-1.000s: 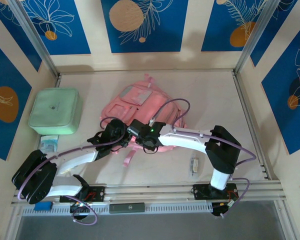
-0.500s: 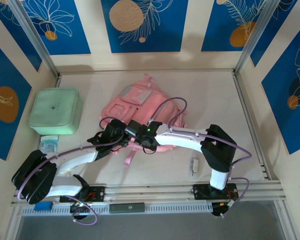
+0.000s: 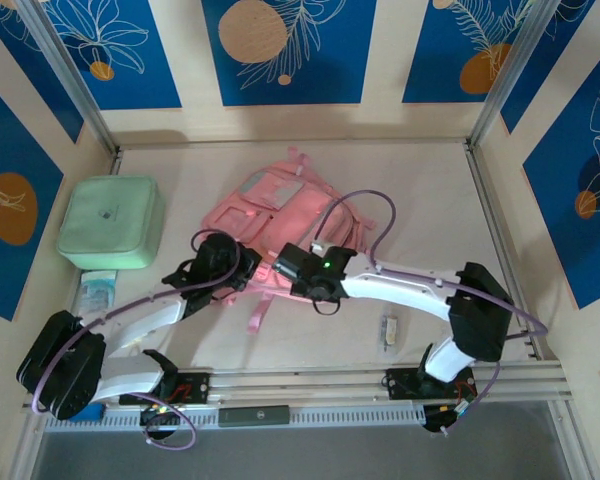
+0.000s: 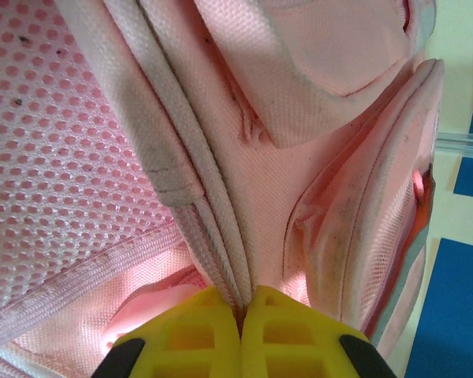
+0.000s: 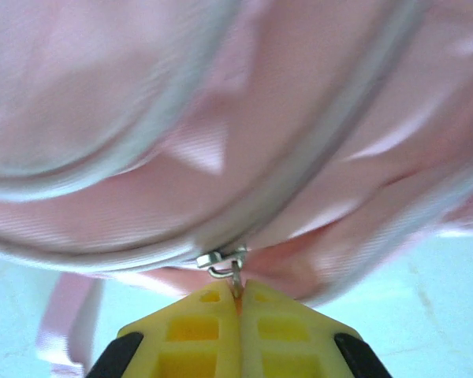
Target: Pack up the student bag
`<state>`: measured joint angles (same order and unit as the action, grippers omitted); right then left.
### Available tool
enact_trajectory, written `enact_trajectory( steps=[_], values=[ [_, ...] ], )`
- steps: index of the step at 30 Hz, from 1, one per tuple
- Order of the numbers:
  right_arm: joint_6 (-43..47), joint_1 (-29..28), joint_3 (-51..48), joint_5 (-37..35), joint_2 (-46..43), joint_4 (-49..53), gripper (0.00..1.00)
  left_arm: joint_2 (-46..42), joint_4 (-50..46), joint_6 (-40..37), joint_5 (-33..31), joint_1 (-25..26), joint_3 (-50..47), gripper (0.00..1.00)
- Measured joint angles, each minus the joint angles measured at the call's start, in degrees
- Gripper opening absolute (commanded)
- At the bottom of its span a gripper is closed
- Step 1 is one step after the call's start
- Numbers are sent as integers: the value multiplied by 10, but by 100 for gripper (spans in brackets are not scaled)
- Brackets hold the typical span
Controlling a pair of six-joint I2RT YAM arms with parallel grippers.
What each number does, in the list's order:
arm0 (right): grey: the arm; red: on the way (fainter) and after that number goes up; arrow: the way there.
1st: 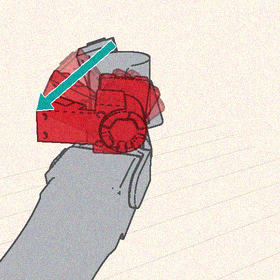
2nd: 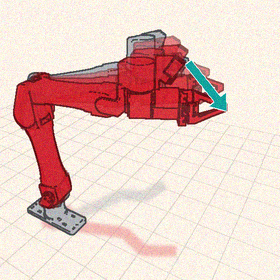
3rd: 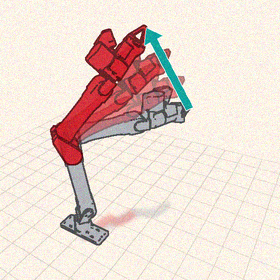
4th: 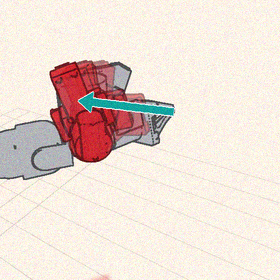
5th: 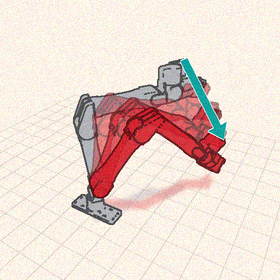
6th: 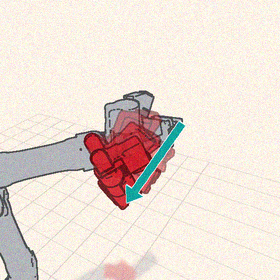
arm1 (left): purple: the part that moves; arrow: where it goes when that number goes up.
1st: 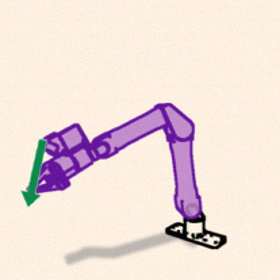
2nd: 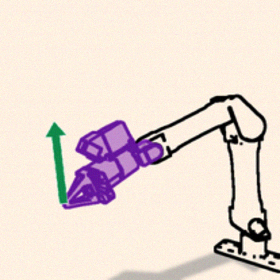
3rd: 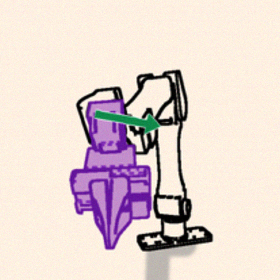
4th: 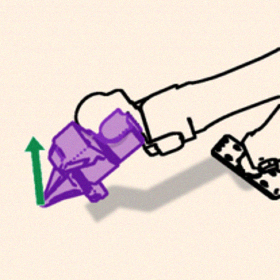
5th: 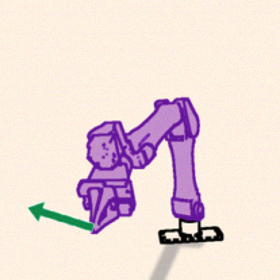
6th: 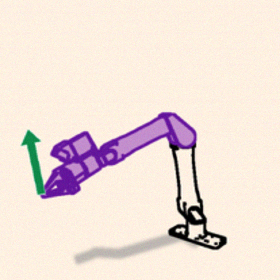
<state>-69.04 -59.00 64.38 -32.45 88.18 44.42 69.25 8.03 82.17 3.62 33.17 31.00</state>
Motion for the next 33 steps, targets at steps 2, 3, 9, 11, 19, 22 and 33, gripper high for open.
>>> enact_trajectory(
  steps=[2, 3, 9, 11, 19, 22, 33],
  values=[
    [33, 25, -17, 13, -24, -6, 0, 0, -5, -22, 24, -24, 0, 0],
    [53, 36, -24, 21, -36, -12, 0, 0, -8, -35, 37, -35, 0, 0],
    [155, 18, -29, 65, -54, -56, 0, 51, -52, -124, 102, -99, 53, 0],
    [171, 9, -27, 82, -49, -76, 0, 84, -55, -149, 123, -122, 76, 0],
    [203, 26, 0, 129, 38, -84, 0, 127, -31, -194, 176, -161, 99, 35],
    [212, 32, 2, 135, 57, -90, 0, 81, -14, -185, 173, -161, 63, 45],
    [246, 31, 15, 147, 93, -99, 23, -65, -6, -125, 116, -107, -14, 51]
  ],
)
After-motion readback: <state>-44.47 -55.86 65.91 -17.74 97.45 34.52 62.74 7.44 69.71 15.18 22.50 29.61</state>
